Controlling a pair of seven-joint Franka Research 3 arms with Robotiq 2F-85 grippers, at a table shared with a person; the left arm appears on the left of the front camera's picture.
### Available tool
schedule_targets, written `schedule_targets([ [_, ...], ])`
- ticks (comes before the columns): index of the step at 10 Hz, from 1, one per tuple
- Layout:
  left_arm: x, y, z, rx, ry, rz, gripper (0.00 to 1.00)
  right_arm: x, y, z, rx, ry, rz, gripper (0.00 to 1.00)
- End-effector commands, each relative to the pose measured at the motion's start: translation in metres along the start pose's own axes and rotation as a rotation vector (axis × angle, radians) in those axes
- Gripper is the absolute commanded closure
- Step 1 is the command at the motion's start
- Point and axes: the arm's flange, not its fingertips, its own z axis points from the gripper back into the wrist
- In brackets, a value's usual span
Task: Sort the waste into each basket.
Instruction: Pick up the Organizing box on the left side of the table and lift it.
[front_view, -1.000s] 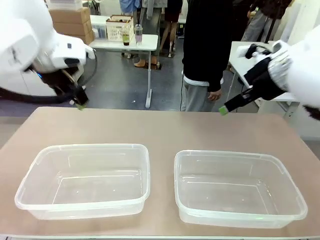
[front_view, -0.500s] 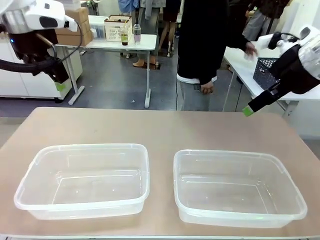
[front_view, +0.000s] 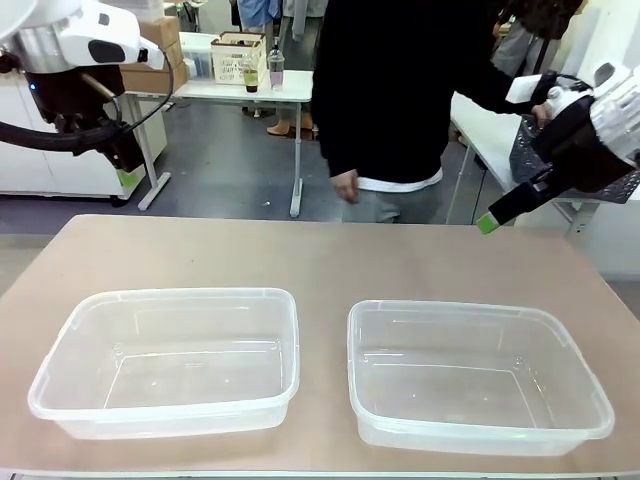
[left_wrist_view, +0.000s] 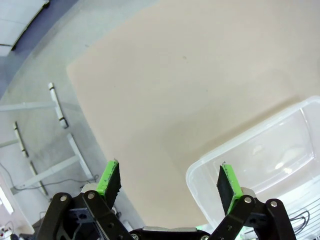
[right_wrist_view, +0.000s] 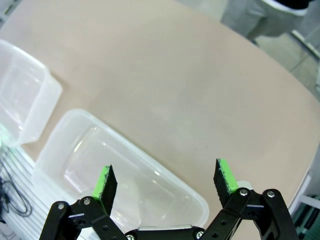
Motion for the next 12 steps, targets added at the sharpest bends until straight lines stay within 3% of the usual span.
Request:
schedule_targets([
  [1, -0.003, -0.001, -0.002, 0.013, -0.017, 0.011, 0.00, 0.003, -0.003, -0.001, 0.022, -0.022, 0.023, 0.00],
  [2, 0.000, 0.000, 0.000, 0.000, 0.000, 0.000, 0.00, 0.000, 0.000, 0.000, 0.000, 0.000, 0.000, 0.00],
  [3, -0.016, 0.017, 0.018, -0.301, -0.138, -0.076, 0.00, -0.011, -0.008, 0.022, 0.319, -0.058, -0.070, 0.00],
  [4, -0.052, 0.046, 0.034, -0.756, -0.414, -0.117, 0.00, -0.033, -0.020, 0.055, 0.506, -0.146, -0.275, 0.00],
  [5, -0.083, 0.061, 0.033, -1.055, -0.736, -0.058, 0.00, -0.058, -0.033, 0.078, 0.582, -0.225, -0.473, 0.00],
  [6, -0.098, 0.056, 0.025, -1.187, -0.836, 0.032, 0.00, -0.080, -0.047, 0.092, 0.639, -0.240, -0.670, 0.00],
  [7, -0.106, 0.041, 0.014, -1.261, -0.753, 0.094, 0.00, -0.101, -0.059, 0.095, 0.655, -0.189, -0.810, 0.00],
  [8, -0.120, 0.021, 0.001, -1.357, -0.732, 0.184, 0.00, -0.123, -0.068, 0.092, 0.652, -0.145, -0.937, 0.00],
  [9, -0.133, 0.006, -0.010, -1.418, -0.713, 0.228, 0.00, -0.138, -0.073, 0.090, 0.621, -0.136, -0.983, 0.00],
  [10, -0.135, 0.003, -0.015, -1.314, -0.559, 0.317, 0.00, -0.145, -0.076, 0.085, 0.497, -0.100, -1.005, 0.00],
  [11, -0.126, 0.024, 0.007, -0.908, -0.638, 0.072, 0.00, -0.116, -0.086, 0.112, 0.623, -0.117, -0.764, 0.00],
  [12, -0.126, 0.024, 0.007, -0.908, -0.638, 0.072, 0.00, -0.116, -0.086, 0.112, 0.623, -0.117, -0.764, 0.00],
])
